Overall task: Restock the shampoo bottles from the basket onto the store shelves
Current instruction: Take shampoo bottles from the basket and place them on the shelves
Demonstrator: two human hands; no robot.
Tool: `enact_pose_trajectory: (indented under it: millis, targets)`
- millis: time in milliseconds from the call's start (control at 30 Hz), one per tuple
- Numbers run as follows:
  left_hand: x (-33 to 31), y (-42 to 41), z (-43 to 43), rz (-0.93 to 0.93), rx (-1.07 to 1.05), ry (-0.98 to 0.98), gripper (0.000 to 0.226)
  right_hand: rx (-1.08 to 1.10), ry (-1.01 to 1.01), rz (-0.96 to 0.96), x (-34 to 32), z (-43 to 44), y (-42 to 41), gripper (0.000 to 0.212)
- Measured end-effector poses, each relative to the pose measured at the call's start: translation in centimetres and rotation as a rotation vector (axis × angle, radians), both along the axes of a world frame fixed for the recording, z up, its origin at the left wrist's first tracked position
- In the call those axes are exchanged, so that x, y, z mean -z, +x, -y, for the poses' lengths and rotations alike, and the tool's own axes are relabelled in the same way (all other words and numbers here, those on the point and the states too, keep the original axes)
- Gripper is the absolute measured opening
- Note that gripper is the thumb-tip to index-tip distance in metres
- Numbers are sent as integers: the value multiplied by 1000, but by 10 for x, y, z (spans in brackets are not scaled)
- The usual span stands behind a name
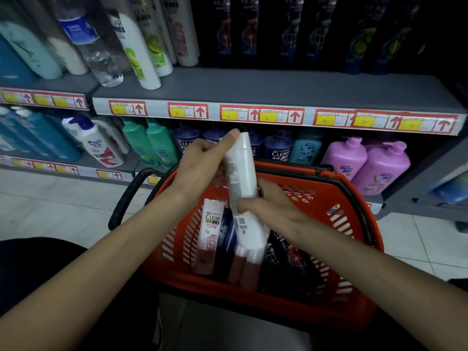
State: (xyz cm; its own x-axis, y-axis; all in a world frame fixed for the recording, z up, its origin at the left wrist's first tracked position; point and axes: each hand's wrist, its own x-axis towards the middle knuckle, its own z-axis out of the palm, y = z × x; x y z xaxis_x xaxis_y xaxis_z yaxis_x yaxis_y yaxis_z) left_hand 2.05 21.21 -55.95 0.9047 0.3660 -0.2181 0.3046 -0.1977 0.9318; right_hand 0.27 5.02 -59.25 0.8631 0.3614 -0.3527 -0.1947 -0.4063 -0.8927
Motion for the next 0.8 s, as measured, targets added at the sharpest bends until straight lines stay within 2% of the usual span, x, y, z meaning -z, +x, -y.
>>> enact_pose_trajectory:
  millis: [67, 167, 333, 433, 567, 633, 733, 800]
  targets:
    - [-3, -2, -2, -12, 7, -104, 59, 33, 152, -112, -1, 3, -2, 45]
    - [-1, -6, -10, -16, -6, -131, 49, 73, 350, -285, 1, 8, 0, 54]
    - [-2, -14, -18, -7, 0, -127, 35, 35, 639, -412, -7, 12, 2, 35]
    - [-7, -20, -21, 43, 28, -106, 32, 56, 631, -349, -11, 12, -3, 34]
    - [-18, -30, -29, 111, 43, -50, 41, 151, 547, -260, -17, 7, -12, 59]
    - [-25, -35, -33, 157, 63, -39, 39, 167, 492, -179, -26, 5, -15, 52]
    - [-37, -43, -35, 218, 140, -28, 29, 137, 336, 55, -43, -1, -17, 36]
    - [-43, -48, -34, 255, 214, -24, 24, 154, 261, 203, -50, -10, -16, 34]
